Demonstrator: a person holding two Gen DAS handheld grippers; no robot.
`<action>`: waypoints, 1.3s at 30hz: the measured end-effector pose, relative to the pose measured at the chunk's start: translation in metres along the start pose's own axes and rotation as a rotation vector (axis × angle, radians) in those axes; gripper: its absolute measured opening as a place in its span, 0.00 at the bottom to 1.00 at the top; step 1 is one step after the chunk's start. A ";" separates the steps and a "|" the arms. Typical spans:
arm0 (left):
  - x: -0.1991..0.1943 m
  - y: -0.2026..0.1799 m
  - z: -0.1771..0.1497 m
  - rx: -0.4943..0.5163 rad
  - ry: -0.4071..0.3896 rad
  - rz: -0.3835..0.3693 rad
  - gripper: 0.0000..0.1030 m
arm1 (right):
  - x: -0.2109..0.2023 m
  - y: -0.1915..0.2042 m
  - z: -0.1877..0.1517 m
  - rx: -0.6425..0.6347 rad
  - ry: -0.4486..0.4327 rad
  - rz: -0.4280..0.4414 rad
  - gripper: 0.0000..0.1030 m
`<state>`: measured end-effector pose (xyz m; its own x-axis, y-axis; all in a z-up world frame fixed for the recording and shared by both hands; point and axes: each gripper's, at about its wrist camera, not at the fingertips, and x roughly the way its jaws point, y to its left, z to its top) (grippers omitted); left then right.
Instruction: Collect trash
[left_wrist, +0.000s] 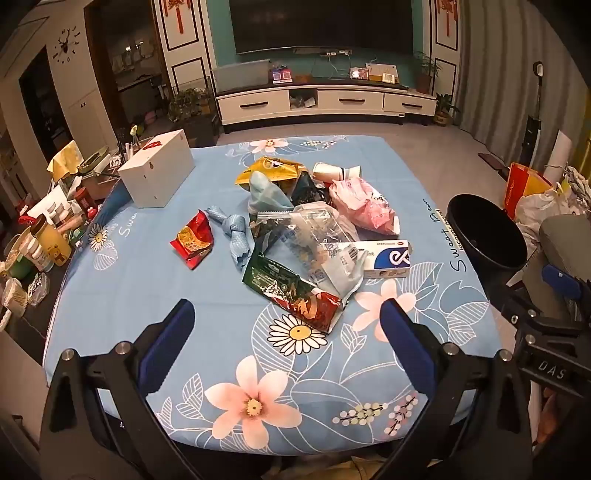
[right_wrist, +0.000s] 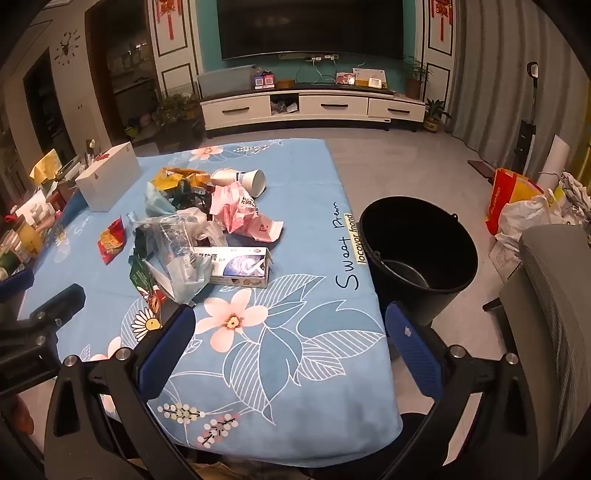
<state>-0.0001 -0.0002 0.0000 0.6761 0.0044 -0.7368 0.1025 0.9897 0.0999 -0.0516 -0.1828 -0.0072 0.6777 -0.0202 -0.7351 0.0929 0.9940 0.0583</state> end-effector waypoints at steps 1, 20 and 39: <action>0.000 0.000 0.000 0.001 -0.003 0.000 0.97 | 0.000 0.000 -0.001 0.000 0.001 0.002 0.98; -0.001 -0.005 -0.001 -0.003 -0.004 -0.014 0.97 | 0.000 -0.004 0.002 0.008 0.004 -0.005 0.98; 0.007 -0.005 -0.001 0.000 0.007 -0.020 0.97 | 0.005 -0.006 0.002 0.014 0.011 -0.010 0.98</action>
<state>0.0032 -0.0047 -0.0067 0.6689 -0.0141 -0.7432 0.1159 0.9896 0.0856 -0.0469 -0.1896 -0.0099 0.6687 -0.0292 -0.7430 0.1101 0.9921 0.0600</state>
